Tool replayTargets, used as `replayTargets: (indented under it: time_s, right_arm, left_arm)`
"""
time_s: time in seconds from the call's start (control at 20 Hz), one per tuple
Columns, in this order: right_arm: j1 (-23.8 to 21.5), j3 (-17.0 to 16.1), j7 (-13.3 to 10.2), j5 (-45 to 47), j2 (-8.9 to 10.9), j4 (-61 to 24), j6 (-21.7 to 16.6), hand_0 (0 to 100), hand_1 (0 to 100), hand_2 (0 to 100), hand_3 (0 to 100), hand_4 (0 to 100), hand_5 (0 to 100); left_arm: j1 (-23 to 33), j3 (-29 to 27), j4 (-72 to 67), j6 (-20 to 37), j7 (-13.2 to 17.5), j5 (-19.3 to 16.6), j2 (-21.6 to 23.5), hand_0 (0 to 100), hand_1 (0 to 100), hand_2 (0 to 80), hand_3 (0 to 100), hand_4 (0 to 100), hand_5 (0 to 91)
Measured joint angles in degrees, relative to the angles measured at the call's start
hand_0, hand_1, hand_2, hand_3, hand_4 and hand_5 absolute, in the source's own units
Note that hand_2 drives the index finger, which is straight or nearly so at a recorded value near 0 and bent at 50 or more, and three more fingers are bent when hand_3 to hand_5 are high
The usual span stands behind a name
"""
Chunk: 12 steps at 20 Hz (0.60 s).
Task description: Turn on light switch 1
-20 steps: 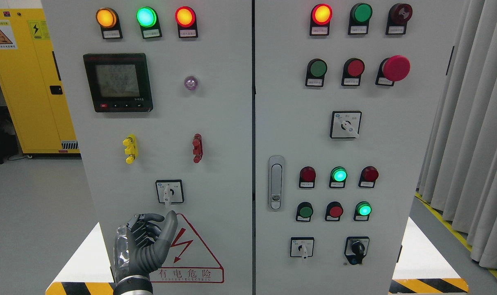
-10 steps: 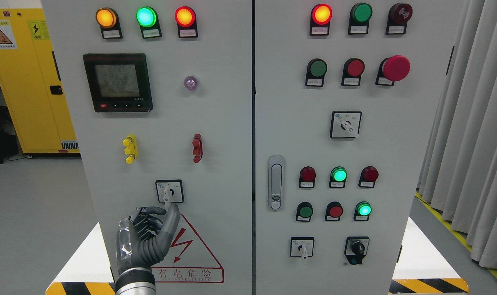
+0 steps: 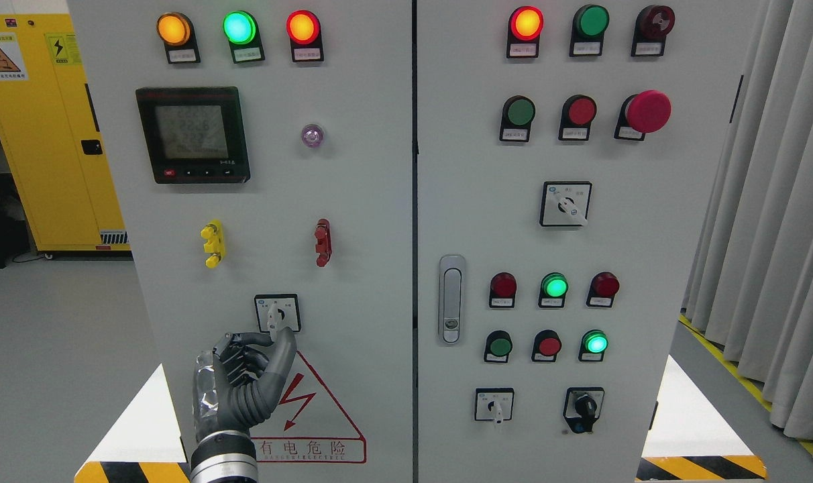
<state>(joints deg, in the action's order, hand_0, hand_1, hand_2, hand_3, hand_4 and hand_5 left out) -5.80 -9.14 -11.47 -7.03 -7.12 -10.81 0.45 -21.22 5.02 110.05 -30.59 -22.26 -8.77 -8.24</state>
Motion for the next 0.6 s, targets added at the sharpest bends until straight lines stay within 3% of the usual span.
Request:
replayTargets:
  time_s: [0.6]
  right_arm:
    - [0.00,0.00,0.00,0.00,0.00,0.00,0.00,0,50,4,0,0,0]
  left_arm:
    - [-1.04,-0.23,-0.21,-0.22,-0.38,-0.02,-0.19,25,69,59.0,88,88,86.2]
